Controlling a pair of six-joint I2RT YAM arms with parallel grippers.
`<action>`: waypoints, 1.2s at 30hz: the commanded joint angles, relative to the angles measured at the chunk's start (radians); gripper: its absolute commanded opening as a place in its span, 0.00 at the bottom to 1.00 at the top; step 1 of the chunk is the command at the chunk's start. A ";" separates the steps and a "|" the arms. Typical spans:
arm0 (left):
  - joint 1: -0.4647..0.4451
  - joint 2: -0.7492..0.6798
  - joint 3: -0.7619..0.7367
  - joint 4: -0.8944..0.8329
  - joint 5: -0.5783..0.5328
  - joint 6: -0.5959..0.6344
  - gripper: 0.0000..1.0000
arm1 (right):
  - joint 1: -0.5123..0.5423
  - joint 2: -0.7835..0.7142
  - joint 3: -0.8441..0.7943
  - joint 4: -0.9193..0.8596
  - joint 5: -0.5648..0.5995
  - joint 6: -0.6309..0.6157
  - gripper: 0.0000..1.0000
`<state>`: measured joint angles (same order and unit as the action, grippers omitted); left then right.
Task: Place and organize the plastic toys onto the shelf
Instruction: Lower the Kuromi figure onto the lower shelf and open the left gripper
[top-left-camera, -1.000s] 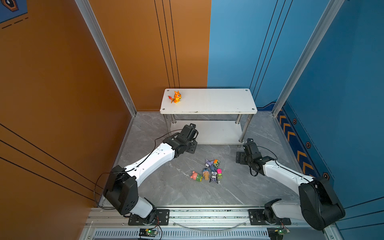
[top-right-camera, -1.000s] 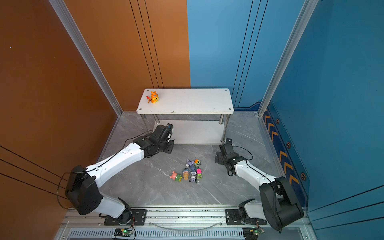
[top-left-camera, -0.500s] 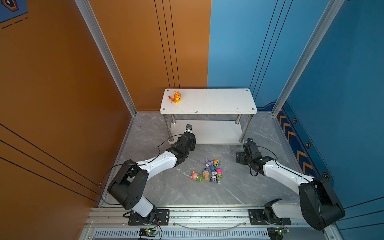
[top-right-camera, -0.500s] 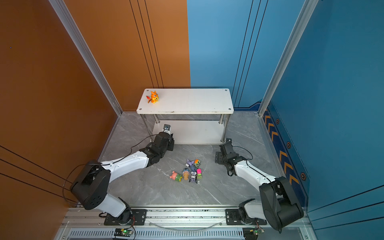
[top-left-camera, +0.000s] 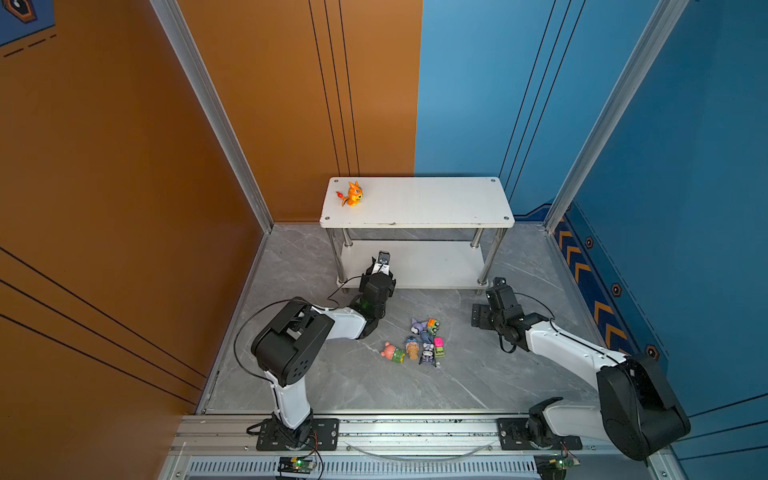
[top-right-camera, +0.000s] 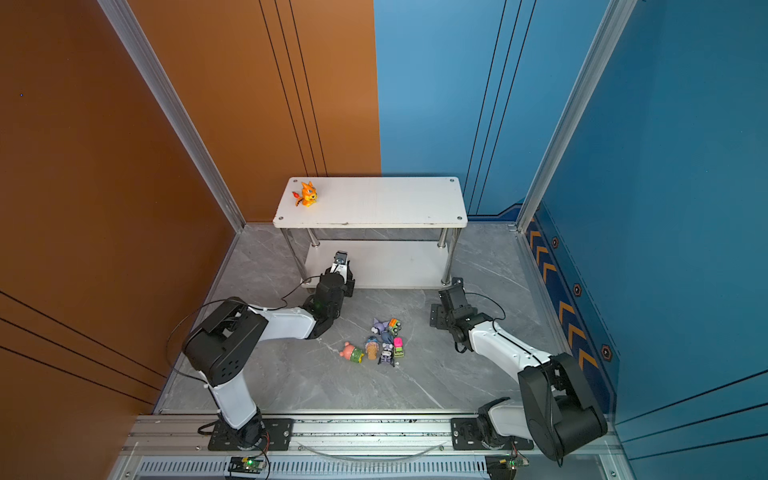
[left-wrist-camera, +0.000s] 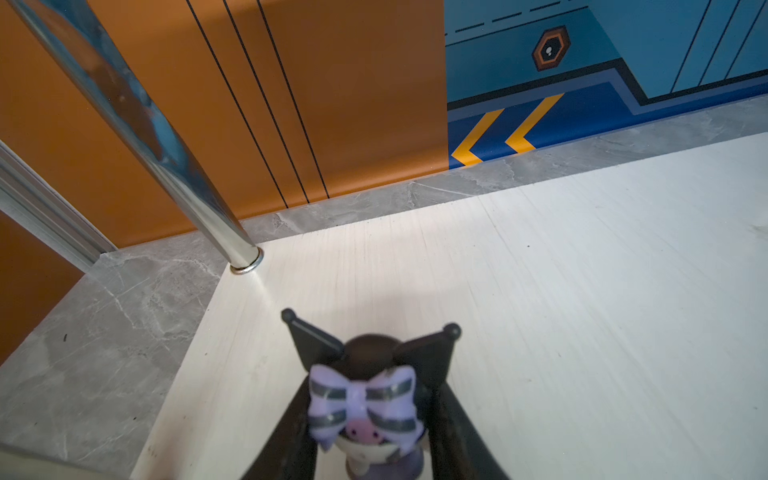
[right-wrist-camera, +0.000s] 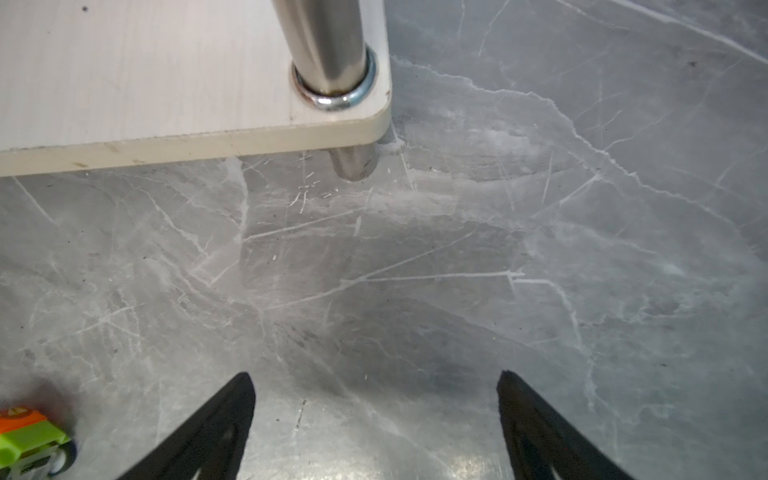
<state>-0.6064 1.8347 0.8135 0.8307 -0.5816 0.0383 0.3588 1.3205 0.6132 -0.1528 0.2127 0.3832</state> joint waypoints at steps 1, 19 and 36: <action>0.019 0.053 0.023 0.127 -0.032 0.046 0.30 | -0.009 0.000 -0.007 0.001 0.001 0.014 0.93; 0.092 0.120 0.046 0.183 0.017 0.049 0.44 | -0.011 0.016 0.006 -0.011 0.005 0.016 0.93; 0.095 0.084 0.047 0.107 0.104 0.019 0.81 | -0.010 0.017 0.005 -0.011 0.007 0.017 0.93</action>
<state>-0.5171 1.9453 0.8555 0.9649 -0.5156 0.0731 0.3531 1.3281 0.6136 -0.1532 0.2131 0.3832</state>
